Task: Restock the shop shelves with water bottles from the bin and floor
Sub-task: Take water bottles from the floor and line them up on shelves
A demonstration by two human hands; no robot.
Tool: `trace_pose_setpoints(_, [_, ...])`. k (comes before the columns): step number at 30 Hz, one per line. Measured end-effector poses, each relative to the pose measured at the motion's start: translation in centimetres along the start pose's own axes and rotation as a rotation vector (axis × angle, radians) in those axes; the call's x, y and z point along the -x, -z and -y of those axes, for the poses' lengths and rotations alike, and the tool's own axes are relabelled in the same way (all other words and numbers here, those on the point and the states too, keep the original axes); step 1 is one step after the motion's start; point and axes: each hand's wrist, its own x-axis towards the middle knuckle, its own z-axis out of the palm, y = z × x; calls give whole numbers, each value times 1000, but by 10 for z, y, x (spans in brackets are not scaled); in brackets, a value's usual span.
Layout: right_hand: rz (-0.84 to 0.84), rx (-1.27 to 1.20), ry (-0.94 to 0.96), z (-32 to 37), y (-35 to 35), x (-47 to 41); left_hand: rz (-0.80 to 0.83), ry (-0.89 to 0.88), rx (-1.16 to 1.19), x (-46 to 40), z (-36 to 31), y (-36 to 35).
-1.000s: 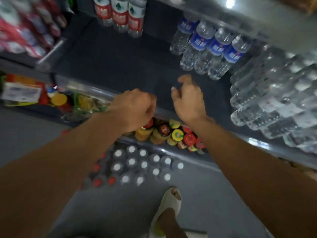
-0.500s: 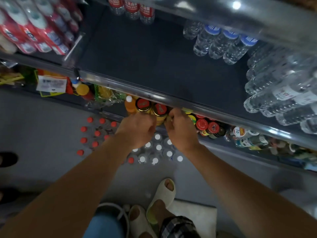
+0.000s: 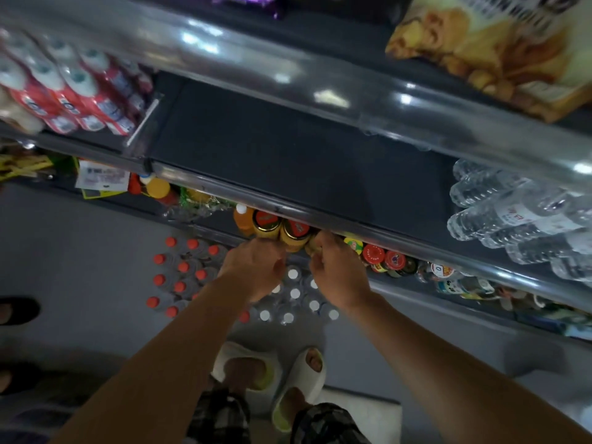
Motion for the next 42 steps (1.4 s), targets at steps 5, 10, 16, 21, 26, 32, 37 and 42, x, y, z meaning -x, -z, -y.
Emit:
trace_pose_setpoints(5, [-17,0,-35,17,11,-9,11,-62,13,-5,11,24])
trace_pose_setpoints(10, [-67,0,-104,36,-3,-25,56,-139,-48,-26,44,32])
trace_pose_setpoints(16, [10,29,-373,41,-58,-30,182,-343,-86,-52,74,17])
trace_pose_setpoints(21, [107,-12,-527,31,-118,-6,317,-400,-150,-46,99,-23])
trace_pose_setpoints(26, [221,-133,-661,-4,-194,34,429,-359,-215,-45,110,-95])
trace_pose_setpoints(32, [298,-224,-729,-43,-267,59,506,-320,-312,-48,108,-190])
trace_pose_setpoints(37, [314,-278,-730,-62,-313,66,626,-314,-378,-49,120,-250])
trace_pose_setpoints(42, [321,-311,-724,-66,-347,61,691,-304,-395,-50,138,-276])
